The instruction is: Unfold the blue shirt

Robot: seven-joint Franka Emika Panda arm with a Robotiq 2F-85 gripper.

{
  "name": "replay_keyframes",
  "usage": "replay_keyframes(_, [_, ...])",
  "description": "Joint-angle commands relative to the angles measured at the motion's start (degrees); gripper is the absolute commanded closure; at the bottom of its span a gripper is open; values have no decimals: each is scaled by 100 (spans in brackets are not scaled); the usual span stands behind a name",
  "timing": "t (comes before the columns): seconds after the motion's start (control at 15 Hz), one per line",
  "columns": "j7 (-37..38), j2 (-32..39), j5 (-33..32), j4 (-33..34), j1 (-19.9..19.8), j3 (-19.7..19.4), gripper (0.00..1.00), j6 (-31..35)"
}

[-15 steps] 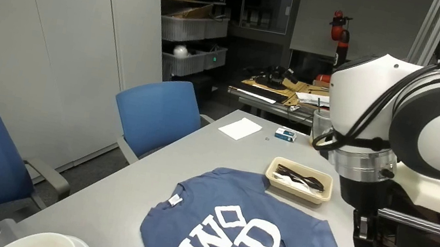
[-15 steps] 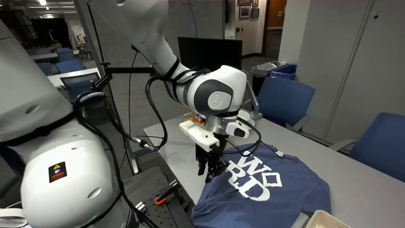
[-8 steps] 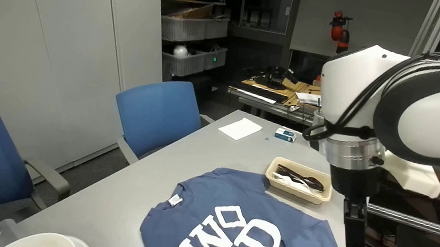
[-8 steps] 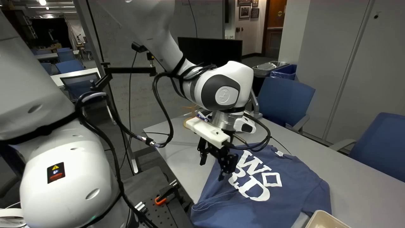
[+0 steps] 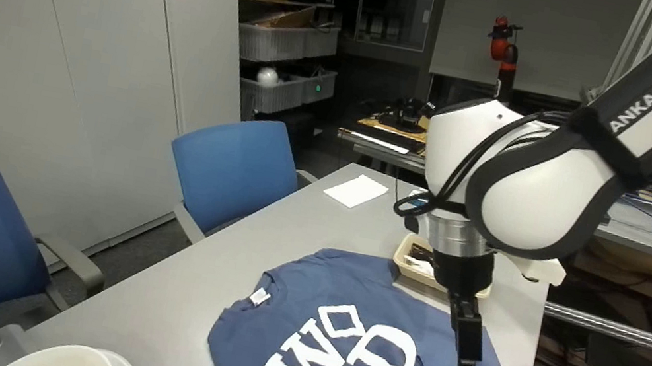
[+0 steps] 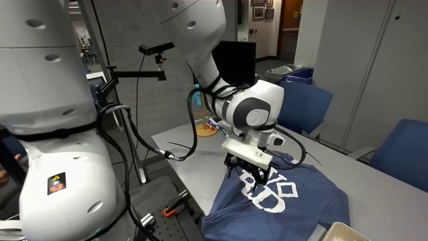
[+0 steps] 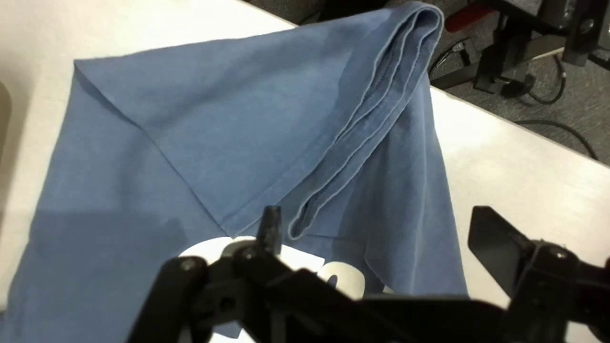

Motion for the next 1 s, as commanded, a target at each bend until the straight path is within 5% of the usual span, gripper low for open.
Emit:
replay_keyframes(0.0, [-1306,814,355,514,-455,237,0,-16])
replay_keyframes(0.47, [-1239,1088,114,588,-681,335,0,-1])
replay_keyframes(0.93, [-984,1569,-180,610,-539,516,11,623])
